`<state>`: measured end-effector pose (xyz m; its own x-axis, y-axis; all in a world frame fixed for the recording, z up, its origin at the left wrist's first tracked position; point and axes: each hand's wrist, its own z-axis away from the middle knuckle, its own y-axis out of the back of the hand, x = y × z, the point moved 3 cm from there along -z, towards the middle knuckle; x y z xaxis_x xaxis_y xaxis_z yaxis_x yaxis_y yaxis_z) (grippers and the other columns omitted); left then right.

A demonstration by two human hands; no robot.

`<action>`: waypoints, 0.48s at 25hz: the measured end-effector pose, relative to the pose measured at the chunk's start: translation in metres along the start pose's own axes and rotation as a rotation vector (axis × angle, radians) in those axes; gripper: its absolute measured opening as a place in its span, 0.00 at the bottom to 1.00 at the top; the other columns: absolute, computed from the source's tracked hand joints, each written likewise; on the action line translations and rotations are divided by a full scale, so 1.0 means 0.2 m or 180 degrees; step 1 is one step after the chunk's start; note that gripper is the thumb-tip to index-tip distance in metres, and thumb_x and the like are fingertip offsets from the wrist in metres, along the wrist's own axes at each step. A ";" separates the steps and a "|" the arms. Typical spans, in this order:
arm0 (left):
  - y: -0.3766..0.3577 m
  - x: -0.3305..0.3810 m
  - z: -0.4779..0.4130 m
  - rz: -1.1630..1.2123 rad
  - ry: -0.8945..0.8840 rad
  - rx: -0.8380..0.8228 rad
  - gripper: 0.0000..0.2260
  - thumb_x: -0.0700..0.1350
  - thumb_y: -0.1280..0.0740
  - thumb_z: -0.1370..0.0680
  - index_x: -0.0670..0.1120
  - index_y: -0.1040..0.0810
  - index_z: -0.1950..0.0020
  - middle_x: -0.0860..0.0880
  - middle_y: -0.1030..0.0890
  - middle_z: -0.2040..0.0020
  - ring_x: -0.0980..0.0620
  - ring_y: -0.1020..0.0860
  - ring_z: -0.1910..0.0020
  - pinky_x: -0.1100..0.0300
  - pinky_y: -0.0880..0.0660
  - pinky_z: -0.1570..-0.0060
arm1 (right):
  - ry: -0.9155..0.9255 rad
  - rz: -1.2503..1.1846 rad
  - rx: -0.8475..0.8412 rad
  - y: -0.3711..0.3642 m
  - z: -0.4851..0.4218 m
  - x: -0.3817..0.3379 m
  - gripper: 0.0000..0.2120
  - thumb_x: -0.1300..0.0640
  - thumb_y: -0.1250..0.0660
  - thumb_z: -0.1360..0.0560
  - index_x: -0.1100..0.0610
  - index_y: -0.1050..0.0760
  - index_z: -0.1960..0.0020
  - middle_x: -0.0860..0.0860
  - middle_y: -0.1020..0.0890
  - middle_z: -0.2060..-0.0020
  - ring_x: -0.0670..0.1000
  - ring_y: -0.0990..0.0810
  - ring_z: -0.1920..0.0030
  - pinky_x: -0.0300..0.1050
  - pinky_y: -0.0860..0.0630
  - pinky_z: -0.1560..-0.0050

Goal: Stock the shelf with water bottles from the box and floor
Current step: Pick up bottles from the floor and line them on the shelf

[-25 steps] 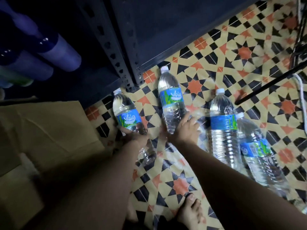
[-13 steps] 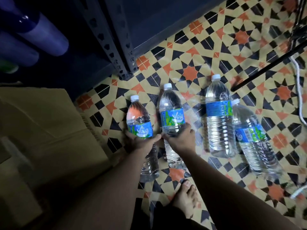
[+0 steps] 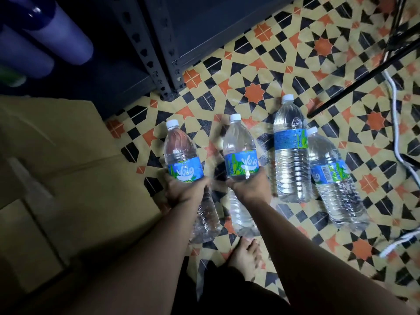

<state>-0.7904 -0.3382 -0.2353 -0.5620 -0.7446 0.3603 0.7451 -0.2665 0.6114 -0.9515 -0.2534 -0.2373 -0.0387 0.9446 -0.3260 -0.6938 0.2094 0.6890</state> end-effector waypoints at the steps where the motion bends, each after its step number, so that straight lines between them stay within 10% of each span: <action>1: 0.03 0.02 0.07 0.0059 -0.0070 -0.0058 0.46 0.55 0.18 0.48 0.47 0.31 0.33 0.45 0.18 0.43 0.43 0.18 0.48 0.50 0.21 0.45 | 0.0054 -0.0034 0.0003 0.07 0.07 0.01 0.36 0.44 0.20 0.41 0.56 0.32 0.41 0.51 0.21 0.49 0.54 0.22 0.50 0.47 0.25 0.48; 12: 0.67 0.40 0.97 0.0432 -0.1182 -0.0749 0.37 0.57 0.18 0.51 0.52 0.28 0.47 0.54 0.16 0.52 0.52 0.17 0.54 0.53 0.19 0.49 | 0.0799 -0.0291 0.0361 0.96 0.94 -0.31 0.37 0.42 0.20 0.42 0.56 0.31 0.41 0.47 0.22 0.54 0.52 0.23 0.54 0.44 0.28 0.58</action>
<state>-0.8061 -0.3147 0.0125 -0.5125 -0.5239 0.6804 0.8579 -0.3455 0.3802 -0.9477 -0.2231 0.0374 -0.1662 0.8314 -0.5302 -0.6184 0.3309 0.7128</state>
